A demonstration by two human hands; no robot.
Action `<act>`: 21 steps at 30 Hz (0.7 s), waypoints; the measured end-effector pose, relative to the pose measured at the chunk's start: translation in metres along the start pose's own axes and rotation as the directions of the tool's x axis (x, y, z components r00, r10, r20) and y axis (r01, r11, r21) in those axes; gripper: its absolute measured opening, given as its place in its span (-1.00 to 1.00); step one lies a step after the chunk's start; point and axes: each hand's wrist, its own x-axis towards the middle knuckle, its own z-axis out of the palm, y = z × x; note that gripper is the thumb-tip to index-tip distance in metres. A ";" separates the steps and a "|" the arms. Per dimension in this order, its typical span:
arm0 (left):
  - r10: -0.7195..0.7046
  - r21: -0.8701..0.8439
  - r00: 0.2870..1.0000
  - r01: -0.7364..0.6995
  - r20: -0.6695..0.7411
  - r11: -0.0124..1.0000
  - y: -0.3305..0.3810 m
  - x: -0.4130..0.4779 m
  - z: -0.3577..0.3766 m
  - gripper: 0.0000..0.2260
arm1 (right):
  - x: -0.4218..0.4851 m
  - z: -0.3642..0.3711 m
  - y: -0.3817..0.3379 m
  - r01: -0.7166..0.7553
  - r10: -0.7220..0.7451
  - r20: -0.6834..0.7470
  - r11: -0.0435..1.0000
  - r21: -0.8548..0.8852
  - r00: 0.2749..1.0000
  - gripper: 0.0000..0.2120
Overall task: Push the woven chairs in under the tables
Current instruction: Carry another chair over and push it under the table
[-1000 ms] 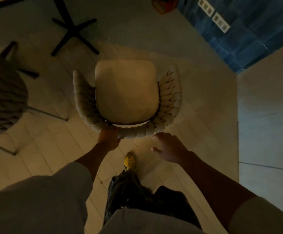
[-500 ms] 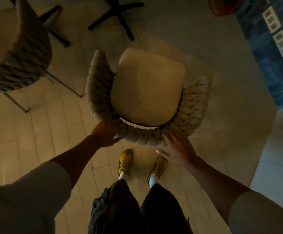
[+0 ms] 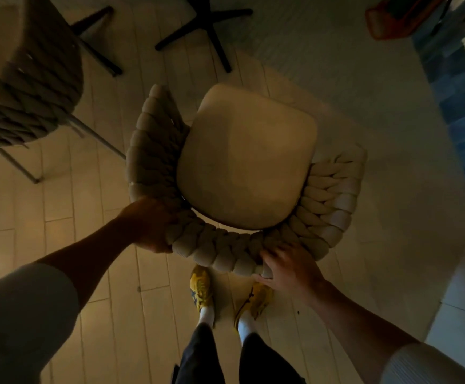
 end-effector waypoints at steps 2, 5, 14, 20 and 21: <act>-0.016 -0.031 0.999 0.015 -0.043 0.999 0.003 -0.004 0.001 -0.40 | 0.001 0.000 0.004 0.031 -0.031 0.005 0.999 0.011 1.000 -0.53; -0.056 -0.045 0.995 0.053 -0.078 0.998 0.011 -0.007 0.000 -0.45 | 0.001 -0.004 0.011 0.061 -0.061 0.015 0.998 0.027 0.998 -0.55; -0.178 -0.206 0.979 0.155 -0.099 0.966 0.067 -0.013 0.010 -0.50 | 0.003 -0.032 0.055 0.101 -0.101 0.108 0.995 -0.001 0.989 -0.48; -0.304 -0.307 0.946 0.257 -0.116 0.917 0.118 -0.015 0.008 -0.54 | 0.005 -0.047 0.092 0.136 -0.102 0.268 0.985 -0.111 0.958 -0.51; -0.327 -0.336 0.937 0.272 -0.119 0.902 0.127 -0.015 0.006 -0.54 | 0.006 -0.048 0.099 0.136 -0.091 0.301 0.982 -0.134 0.949 -0.50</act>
